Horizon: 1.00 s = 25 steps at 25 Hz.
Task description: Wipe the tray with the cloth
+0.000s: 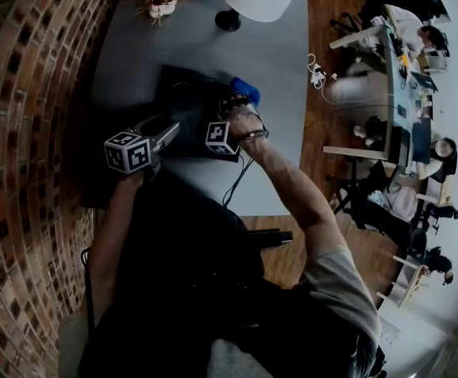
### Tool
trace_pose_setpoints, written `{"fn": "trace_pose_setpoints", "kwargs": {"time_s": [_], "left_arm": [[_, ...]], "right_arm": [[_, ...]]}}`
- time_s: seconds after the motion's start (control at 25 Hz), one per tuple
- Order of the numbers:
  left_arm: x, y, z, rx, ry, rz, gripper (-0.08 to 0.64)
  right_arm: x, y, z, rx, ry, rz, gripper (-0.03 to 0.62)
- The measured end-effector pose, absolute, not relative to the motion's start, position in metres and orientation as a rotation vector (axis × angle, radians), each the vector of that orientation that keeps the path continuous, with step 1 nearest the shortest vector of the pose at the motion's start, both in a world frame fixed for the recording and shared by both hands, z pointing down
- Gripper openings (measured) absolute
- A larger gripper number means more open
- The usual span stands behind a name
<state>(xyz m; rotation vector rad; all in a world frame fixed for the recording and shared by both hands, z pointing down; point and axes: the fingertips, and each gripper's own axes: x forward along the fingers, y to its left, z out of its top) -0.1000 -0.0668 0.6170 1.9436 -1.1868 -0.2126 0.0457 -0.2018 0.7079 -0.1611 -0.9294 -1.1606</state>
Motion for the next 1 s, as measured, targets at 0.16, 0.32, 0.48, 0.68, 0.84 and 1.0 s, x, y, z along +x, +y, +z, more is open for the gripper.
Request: {"fn": "trace_pose_setpoints", "kwargs": {"time_s": [0.16, 0.32, 0.48, 0.68, 0.84, 1.0], "left_arm": [[-0.102, -0.07, 0.617, 1.942, -1.195, -0.226, 0.207], [-0.102, -0.069, 0.618, 1.942, -1.197, -0.228, 0.207], [-0.102, -0.07, 0.619, 1.94, -1.202, -0.224, 0.209], [-0.105, -0.069, 0.622, 1.941, -1.205, -0.215, 0.209], [-0.102, -0.067, 0.624, 1.932, -1.206, -0.219, 0.207], [-0.102, -0.067, 0.624, 1.936, -1.196, -0.196, 0.209]], "right_arm": [[0.047, -0.203, 0.709, -0.217, -0.93, -1.113, 0.167], [0.067, -0.146, 0.71, -0.528, -0.952, -0.905, 0.167], [0.08, -0.071, 0.712, -0.748, -1.087, -0.588, 0.167], [0.08, -0.025, 0.712, -0.798, -1.286, -0.262, 0.16], [0.052, -0.021, 0.698, -0.722, -1.715, 0.088, 0.166], [0.057, -0.037, 0.669, -0.512, -2.06, 0.426, 0.167]]}}
